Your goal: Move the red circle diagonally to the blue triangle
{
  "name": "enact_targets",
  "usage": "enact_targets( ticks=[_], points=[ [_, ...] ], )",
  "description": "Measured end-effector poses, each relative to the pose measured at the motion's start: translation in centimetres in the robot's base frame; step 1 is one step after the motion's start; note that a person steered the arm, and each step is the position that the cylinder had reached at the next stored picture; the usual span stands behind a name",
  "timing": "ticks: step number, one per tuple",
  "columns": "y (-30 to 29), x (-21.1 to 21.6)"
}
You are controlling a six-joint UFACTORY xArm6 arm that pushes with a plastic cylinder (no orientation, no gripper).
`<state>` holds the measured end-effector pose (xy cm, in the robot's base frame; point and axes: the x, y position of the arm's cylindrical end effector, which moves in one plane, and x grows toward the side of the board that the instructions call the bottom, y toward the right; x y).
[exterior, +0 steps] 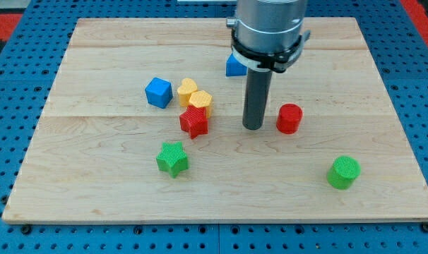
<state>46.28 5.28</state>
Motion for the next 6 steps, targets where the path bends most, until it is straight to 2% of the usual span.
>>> enact_targets(
  ticks=[6],
  points=[
    [9.7, -2.1]
  ],
)
